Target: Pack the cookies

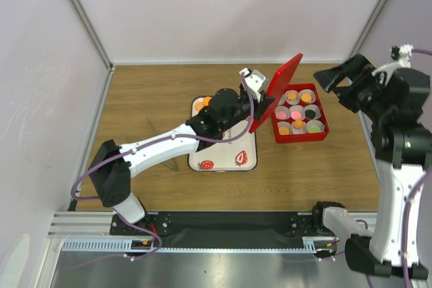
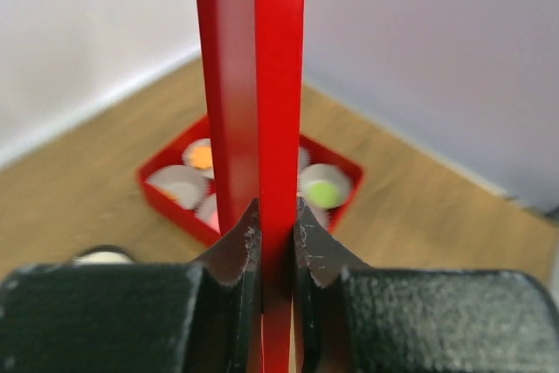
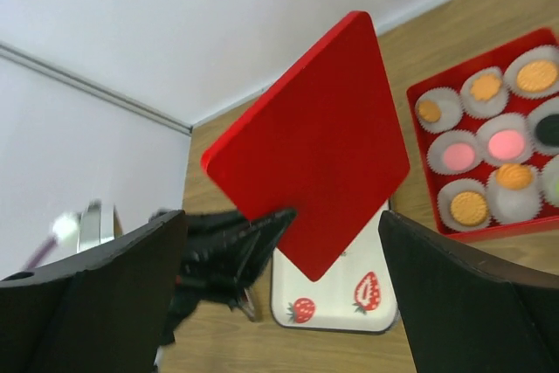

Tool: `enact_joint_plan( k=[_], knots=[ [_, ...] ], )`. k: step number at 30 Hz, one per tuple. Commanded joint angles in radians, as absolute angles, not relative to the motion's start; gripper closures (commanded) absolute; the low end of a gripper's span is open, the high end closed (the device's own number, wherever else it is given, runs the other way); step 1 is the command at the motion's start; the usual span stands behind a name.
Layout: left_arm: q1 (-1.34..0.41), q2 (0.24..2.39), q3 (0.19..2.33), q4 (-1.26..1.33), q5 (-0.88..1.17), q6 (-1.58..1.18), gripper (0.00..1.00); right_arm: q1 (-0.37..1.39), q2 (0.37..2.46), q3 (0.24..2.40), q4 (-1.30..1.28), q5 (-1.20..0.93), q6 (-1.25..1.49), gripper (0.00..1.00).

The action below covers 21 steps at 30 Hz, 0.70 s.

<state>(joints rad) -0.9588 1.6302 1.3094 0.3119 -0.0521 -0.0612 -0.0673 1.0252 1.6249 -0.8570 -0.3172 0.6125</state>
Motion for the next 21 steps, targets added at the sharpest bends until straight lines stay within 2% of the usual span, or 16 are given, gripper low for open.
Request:
enact_joint_plan(
  k=[1,7,12,21],
  knots=[
    [-0.92,1.617,1.373,0.362,0.07,-0.333,1.0,-0.067,0.997,1.626,-0.936,-0.29,0.512,0.0],
    [-0.865,1.661,1.339,0.441,0.207,-0.537,1.0,-0.067,0.97,1.597,-0.962,-0.252,0.483,0.0],
    [-0.782,1.721,1.318,0.52,0.32,-0.707,1.0,-0.067,1.023,1.608,-0.914,-0.222,0.517,0.0],
    [-0.689,2.008,1.423,0.776,0.474,-1.044,1.0,-0.063,1.181,1.621,-0.801,-0.066,0.531,0.0]
  ],
)
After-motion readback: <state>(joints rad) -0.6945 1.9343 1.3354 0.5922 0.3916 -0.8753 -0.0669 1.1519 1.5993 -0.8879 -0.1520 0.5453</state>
